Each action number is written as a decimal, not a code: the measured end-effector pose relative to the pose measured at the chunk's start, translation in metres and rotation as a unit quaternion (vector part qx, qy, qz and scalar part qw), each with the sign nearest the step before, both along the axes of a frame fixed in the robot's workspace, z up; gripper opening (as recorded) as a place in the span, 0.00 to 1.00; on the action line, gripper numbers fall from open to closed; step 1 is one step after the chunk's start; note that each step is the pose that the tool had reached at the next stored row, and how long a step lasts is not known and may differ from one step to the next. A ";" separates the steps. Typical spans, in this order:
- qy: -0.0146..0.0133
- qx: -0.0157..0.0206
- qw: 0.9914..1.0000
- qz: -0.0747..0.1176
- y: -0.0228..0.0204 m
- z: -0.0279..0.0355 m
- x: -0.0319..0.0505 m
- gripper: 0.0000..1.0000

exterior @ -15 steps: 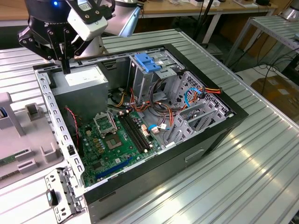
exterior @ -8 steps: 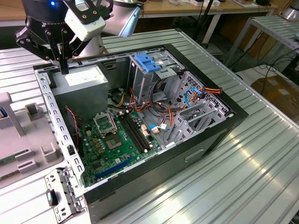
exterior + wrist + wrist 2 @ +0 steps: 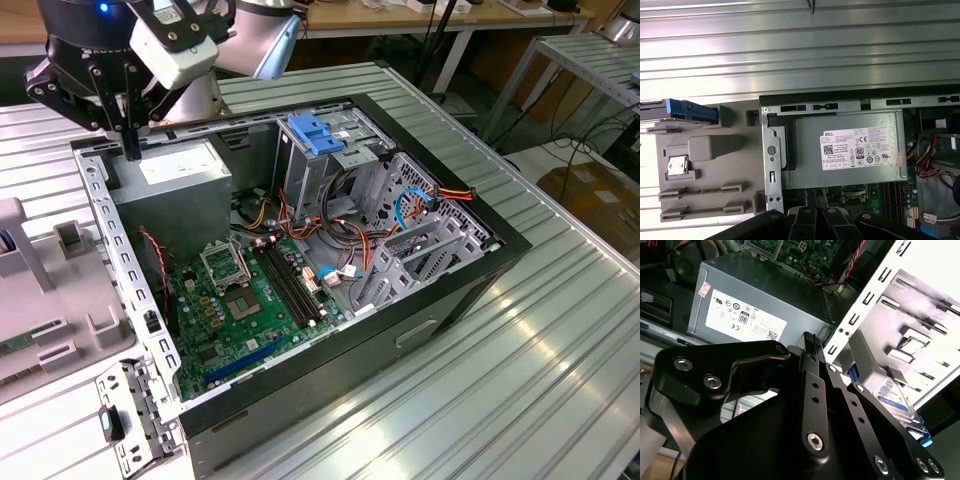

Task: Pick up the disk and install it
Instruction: 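Reach for the disk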

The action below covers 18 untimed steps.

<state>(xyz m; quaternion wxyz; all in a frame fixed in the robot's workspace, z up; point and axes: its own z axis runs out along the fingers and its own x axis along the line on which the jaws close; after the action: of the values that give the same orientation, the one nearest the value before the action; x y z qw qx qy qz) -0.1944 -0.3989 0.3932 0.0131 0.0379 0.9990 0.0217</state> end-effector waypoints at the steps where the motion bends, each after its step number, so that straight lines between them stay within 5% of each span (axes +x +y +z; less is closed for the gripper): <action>1: 0.000 0.000 1.000 0.000 0.0000 0.0000 -0.0014 0.11; 18: 0.000 0.000 1.000 0.000 0.0000 0.0000 -0.0107 0.11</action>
<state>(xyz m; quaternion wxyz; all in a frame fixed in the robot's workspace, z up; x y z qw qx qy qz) -0.2051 -0.3989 0.3932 0.0131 0.0379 0.9990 0.0217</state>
